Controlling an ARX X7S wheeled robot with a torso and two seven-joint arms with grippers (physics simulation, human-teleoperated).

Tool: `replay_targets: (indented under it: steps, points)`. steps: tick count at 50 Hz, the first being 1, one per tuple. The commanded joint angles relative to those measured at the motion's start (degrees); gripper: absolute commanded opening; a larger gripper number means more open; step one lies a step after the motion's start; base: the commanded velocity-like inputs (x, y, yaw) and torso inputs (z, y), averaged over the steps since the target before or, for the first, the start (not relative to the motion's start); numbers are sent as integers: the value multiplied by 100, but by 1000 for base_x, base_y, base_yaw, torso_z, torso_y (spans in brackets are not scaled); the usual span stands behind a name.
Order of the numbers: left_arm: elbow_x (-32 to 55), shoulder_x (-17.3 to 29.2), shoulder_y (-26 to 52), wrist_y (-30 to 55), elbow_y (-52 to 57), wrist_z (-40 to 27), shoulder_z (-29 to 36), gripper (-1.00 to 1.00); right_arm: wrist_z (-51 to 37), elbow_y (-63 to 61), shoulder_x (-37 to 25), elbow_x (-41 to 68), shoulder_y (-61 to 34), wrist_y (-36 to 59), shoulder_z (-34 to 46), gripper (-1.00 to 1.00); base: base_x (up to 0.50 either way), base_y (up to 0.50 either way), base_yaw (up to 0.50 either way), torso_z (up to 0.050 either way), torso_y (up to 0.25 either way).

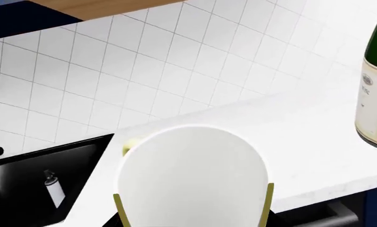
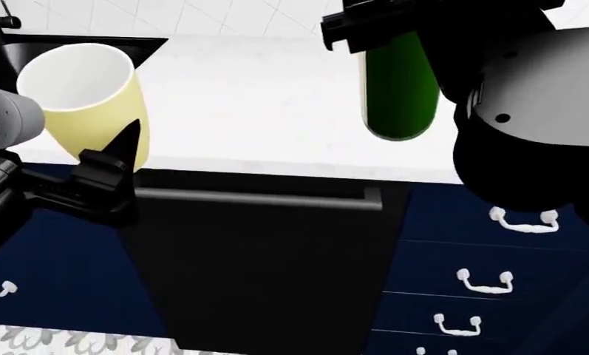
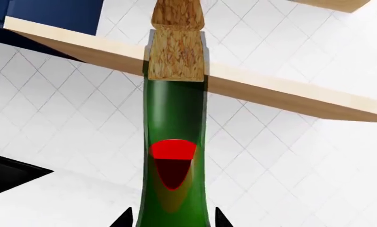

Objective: Pick the cup and bottle and place them in the sink. Then turn on the water.

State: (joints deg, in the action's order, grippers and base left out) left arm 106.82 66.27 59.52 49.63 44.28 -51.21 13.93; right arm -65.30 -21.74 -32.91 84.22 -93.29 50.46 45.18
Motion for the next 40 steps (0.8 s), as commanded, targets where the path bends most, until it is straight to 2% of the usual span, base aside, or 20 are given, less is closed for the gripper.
replay_targets:
  steps: [1, 40]
  points:
    - [-24, -5, -38, -84, -18, -22, -46, -100, -25, 13, -31, -169, 17, 25, -59, -100, -498, -39, 0, 0, 0]
    - [-4, -1, -20, -80, -21, -38, -59, -100, -34, -12, 117, -327, -67, -56, -41, -100, -499, -33, 0, 1, 1]
